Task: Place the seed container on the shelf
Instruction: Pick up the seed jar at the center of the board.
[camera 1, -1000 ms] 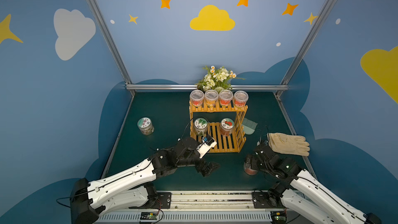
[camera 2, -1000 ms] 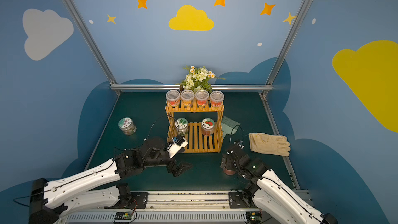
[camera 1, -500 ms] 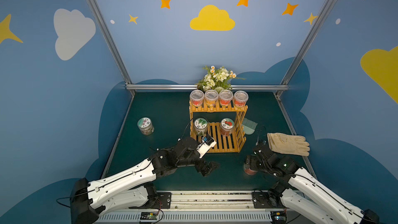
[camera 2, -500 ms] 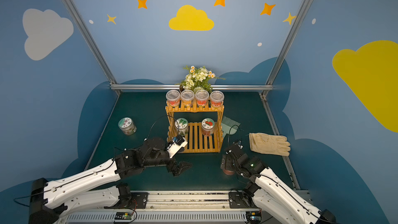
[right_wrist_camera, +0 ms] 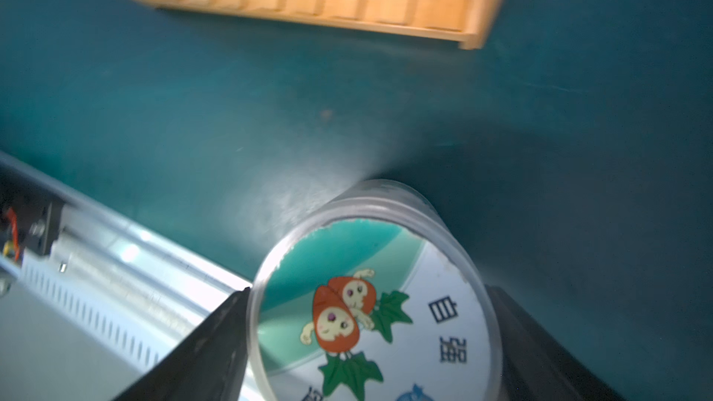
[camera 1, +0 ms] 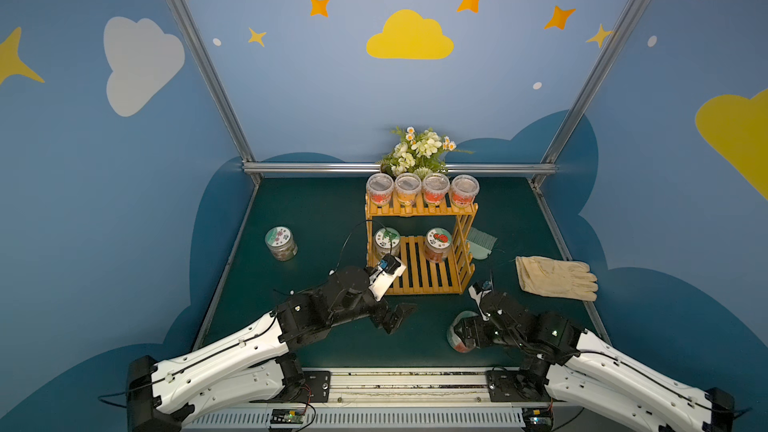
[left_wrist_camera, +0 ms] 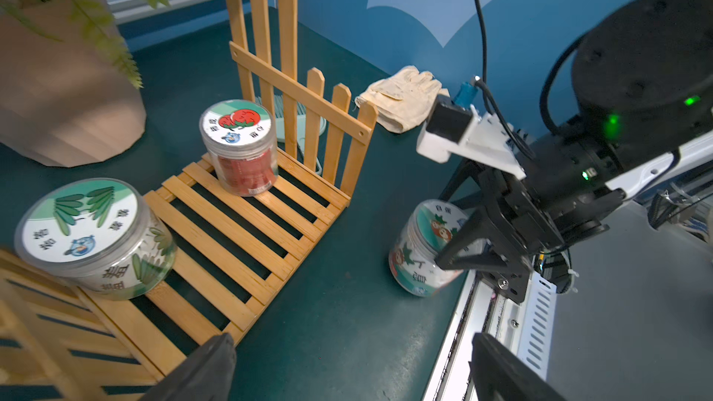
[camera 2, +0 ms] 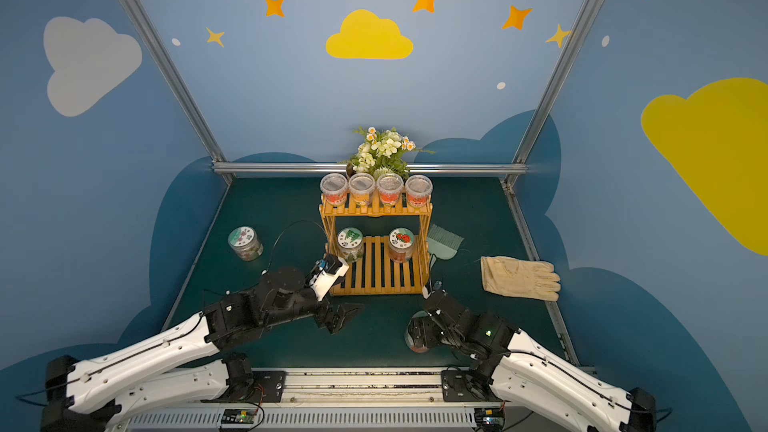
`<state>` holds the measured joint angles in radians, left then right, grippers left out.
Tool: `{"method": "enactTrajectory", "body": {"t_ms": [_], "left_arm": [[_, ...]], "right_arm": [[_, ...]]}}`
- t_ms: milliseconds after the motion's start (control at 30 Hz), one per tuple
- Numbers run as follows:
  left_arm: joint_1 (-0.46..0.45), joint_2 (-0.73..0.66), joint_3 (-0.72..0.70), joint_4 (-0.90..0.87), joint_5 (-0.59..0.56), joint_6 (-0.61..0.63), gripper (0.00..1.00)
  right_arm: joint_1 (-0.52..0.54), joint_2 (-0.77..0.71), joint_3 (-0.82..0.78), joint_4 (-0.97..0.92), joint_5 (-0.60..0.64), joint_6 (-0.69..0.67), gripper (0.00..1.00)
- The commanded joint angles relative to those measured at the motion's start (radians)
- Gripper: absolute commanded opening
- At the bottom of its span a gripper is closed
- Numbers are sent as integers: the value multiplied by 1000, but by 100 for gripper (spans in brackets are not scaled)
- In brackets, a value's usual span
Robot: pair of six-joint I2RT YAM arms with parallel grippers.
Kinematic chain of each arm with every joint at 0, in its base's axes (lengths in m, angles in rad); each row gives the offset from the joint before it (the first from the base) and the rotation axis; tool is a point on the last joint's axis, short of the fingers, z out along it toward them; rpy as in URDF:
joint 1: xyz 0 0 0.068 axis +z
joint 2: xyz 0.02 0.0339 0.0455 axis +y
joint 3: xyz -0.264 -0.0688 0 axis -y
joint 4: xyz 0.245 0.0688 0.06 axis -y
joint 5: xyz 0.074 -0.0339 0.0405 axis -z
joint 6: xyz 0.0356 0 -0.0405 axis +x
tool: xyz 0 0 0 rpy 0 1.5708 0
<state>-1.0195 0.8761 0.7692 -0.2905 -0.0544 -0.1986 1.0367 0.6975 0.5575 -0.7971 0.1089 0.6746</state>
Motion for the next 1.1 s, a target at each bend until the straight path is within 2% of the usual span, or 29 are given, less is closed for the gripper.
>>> {"method": "enactTrajectory", "body": {"t_ms": [0, 100, 200, 300, 367, 500, 600, 733, 1067], "left_arm": [[9, -34, -27, 6, -76, -21, 100], [9, -59, -37, -3, -114, -34, 100], [10, -80, -41, -43, -206, -77, 100], [10, -102, -54, -83, -230, -89, 100], [10, -112, -64, -114, -208, -92, 100], [11, -129, -104, -127, -72, -57, 100], [10, -122, -116, -153, -10, -51, 98], [9, -105, -126, -154, 44, -27, 97], [8, -126, -154, -88, 53, 30, 97]], "right_arm": [[98, 83, 63, 134, 72, -78, 85], [182, 222, 140, 209, 125, -171, 87], [191, 343, 201, 280, 60, -268, 87], [192, 443, 254, 277, 10, -293, 87], [191, 494, 270, 277, -18, -313, 87], [188, 557, 270, 275, -67, -335, 87], [186, 571, 261, 277, -75, -333, 89], [184, 562, 247, 268, -71, -344, 98], [203, 439, 121, 393, -33, -465, 98]]}}
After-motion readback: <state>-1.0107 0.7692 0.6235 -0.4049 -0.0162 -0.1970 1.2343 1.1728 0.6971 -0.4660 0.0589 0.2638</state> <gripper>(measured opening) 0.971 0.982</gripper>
